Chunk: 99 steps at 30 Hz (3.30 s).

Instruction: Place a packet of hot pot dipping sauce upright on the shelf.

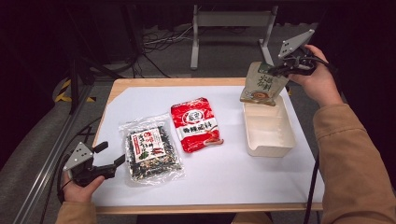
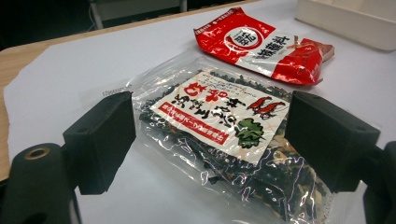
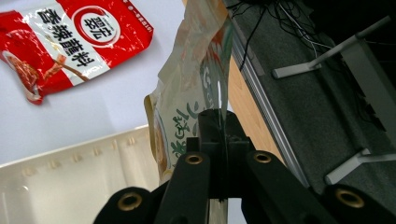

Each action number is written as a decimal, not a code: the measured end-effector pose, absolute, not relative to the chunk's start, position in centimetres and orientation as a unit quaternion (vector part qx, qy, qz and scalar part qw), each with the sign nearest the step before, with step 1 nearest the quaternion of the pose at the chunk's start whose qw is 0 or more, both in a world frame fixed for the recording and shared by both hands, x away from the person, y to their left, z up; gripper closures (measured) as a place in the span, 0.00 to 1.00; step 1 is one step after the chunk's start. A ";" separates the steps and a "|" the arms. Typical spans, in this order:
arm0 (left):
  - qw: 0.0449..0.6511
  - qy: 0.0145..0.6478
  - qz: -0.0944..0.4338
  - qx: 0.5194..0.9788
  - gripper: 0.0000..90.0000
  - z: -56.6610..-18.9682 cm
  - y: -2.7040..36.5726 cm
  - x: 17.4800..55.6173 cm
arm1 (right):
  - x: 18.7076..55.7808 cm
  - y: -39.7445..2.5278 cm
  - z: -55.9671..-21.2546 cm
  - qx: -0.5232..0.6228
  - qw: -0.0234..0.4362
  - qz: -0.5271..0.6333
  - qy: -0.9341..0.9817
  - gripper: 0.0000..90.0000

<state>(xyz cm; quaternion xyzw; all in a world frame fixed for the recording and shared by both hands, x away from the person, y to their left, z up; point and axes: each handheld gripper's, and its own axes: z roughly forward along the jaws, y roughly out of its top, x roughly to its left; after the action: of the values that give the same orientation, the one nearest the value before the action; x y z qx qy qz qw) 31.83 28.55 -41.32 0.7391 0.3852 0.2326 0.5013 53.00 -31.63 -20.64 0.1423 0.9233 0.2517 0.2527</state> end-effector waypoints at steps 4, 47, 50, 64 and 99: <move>0.500 0.385 0.232 0.740 0.18 -41.3 28.5 31.8 | 53.4 -31.8 -20.8 0.136 0.259 0.247 0.924 0.99; 0.502 0.387 0.232 0.738 0.18 -41.4 28.6 31.8 | 55.7 -32.1 -24.8 0.144 0.239 0.199 0.940 0.99; 0.502 0.386 0.232 0.738 0.18 -41.4 28.6 31.8 | 55.8 -32.0 -25.3 0.148 0.231 0.195 0.942 0.99; 0.502 0.386 0.231 0.739 0.18 -41.3 28.5 31.8 | 56.1 -32.0 -26.8 0.165 0.214 0.189 0.944 0.97; 0.503 0.379 0.232 0.741 0.18 -41.2 28.3 32.0 | 51.4 -32.2 -23.2 0.263 0.266 0.366 0.852 0.44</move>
<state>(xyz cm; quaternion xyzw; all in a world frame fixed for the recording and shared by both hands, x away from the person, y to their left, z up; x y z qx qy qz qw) 31.97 28.32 -41.23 0.7409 0.3792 0.2322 0.5033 51.35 -32.20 -23.19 0.2633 0.8523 0.3655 0.2660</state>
